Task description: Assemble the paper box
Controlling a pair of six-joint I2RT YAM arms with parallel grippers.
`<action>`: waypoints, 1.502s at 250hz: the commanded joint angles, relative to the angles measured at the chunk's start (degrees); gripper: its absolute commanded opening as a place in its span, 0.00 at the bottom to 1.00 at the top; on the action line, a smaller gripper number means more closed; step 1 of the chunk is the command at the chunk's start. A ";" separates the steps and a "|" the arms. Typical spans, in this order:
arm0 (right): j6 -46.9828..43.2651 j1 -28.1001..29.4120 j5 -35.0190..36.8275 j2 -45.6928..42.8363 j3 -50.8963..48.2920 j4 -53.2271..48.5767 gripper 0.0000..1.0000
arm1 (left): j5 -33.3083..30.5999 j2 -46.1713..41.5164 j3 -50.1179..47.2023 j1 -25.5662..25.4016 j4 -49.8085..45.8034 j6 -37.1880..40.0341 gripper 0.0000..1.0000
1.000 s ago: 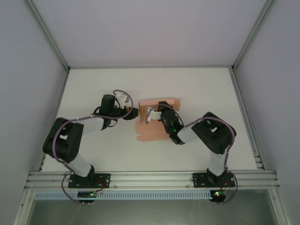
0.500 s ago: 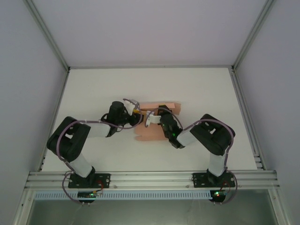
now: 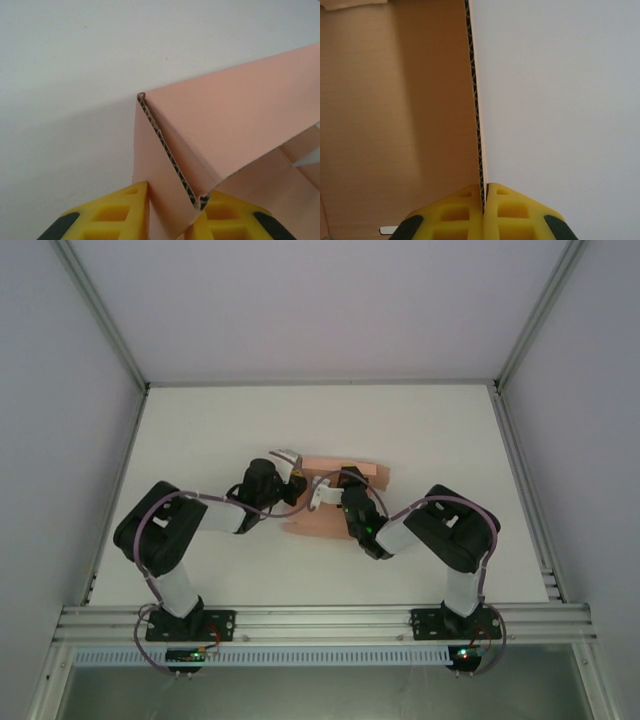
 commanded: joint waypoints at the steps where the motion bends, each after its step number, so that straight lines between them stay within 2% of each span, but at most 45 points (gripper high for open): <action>1: 2.62 1.48 -3.18 0.73 -0.94 -3.72 0.00 | -6.19 3.24 1.98 -0.29 -1.87 -1.21 0.22; 19: 3.47 1.56 -3.73 0.53 -0.86 -5.00 0.00 | -6.77 4.23 2.49 -0.30 -1.67 -1.37 0.26; 47: 4.38 1.34 -4.32 0.44 -0.60 -6.83 0.00 | -7.99 5.54 3.88 -0.45 -1.98 -1.85 0.26; 65: 4.65 1.00 -4.50 0.44 -0.38 -7.44 0.00 | -8.01 5.68 3.76 -0.37 -0.85 -2.06 0.16; 88: 5.42 0.77 -4.81 0.28 -0.21 -8.70 0.00 | -8.84 5.68 4.14 -0.44 -0.33 -2.15 0.14; 103: 6.34 0.73 -5.11 0.06 0.06 -10.26 0.00 | -9.98 5.94 4.47 -0.46 0.09 -2.34 0.00; 145: 7.88 0.47 -4.67 -0.87 0.21 -12.92 0.00 | -25.01 5.46 4.92 -1.40 -2.82 -5.73 0.00; 189: 8.91 0.32 -4.58 -1.06 0.34 -14.76 0.00 | -34.38 5.24 6.25 -1.92 -7.73 -9.19 0.00; 200: 9.08 0.29 -4.59 -0.92 0.29 -14.80 0.00 | -34.39 5.36 6.58 -2.04 -8.38 -9.05 0.00; 234: 9.11 0.19 -4.76 -0.56 0.59 -15.04 0.00 | -28.20 4.42 5.33 -2.08 -4.93 -7.14 0.22; 266: 9.37 0.10 -5.17 -0.53 0.75 -15.34 0.00 | -23.71 3.41 5.97 -2.03 -4.80 -5.72 0.30; 299: 9.76 0.02 -5.68 -0.62 0.74 -15.79 0.00 | -22.76 3.57 6.75 -2.05 -4.01 -4.94 0.30; 336: 10.35 -0.23 -6.45 -0.96 0.64 -16.40 0.00 | -22.22 4.35 7.97 -1.92 -4.33 -3.86 0.22; 342: 10.61 -0.24 -6.67 -1.12 0.55 -16.60 0.00 | -22.23 4.57 8.11 -1.87 -4.18 -3.80 0.18; 352: 11.31 -0.32 -6.87 -1.46 0.64 -16.85 0.00 | -22.20 4.84 8.26 -1.84 -4.13 -3.78 0.02; 376: 14.73 -1.13 -5.32 -3.20 1.17 -17.63 0.13 | -22.20 4.39 7.97 -1.79 -4.39 -4.36 0.00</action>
